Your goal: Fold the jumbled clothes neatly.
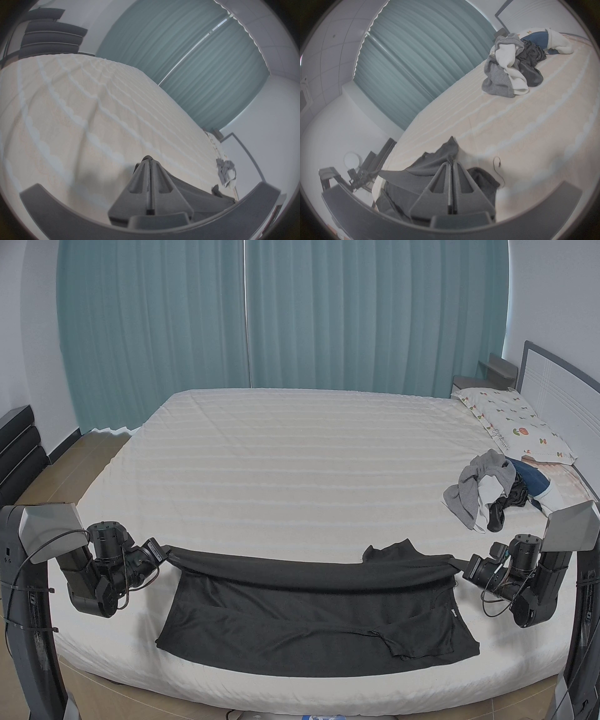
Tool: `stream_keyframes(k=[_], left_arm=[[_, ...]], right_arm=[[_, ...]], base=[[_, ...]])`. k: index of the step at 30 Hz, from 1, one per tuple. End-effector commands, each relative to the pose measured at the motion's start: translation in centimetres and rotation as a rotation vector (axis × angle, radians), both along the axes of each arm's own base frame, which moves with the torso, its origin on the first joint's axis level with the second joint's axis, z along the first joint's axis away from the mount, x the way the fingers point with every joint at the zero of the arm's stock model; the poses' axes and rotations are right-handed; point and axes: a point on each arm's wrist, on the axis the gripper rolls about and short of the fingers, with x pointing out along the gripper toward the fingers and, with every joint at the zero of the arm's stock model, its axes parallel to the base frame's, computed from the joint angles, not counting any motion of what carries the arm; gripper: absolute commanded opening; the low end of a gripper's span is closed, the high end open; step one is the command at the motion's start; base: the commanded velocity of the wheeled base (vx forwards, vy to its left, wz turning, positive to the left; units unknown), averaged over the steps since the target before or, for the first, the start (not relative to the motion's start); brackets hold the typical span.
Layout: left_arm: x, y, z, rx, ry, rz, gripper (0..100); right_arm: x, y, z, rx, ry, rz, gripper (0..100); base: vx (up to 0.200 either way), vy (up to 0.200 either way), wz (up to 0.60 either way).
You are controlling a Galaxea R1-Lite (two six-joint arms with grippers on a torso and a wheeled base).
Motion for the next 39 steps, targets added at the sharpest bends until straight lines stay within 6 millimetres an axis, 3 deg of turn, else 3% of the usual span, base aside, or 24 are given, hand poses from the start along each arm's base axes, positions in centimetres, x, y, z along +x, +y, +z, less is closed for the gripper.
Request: stream_keyframes(k=[1, 11, 24, 39], left_arm=[[-1.7, -0.1, -1.1, 0.047, 0.051, -0.049, 0], [-4.4, 0.1, -2.5, 0.176, 0.105, -0.196, 0], [-5.8, 0.1, -3.2, 0.247, 0.133, -0.257, 0], [-6.6, 0.6, -2.3, 0.233, 0.116, -0.295, 0]], right_arm=[[-1.9, 0.2, -0.9, -0.054, 0.051, 0.056, 0], [-4.4, 0.2, -2.2, -0.237, 0.080, 0.147, 0], [-6.2, -0.4, -3.6, -0.359, 0.109, 0.205, 0], [-6.5, -1.0, -2.5, -0.346, 0.064, 0.216, 0]], base=[[0.000, 0.000, 0.00], [0.000, 0.000, 0.00], [0.000, 0.000, 0.00], [0.000, 0.000, 0.00]])
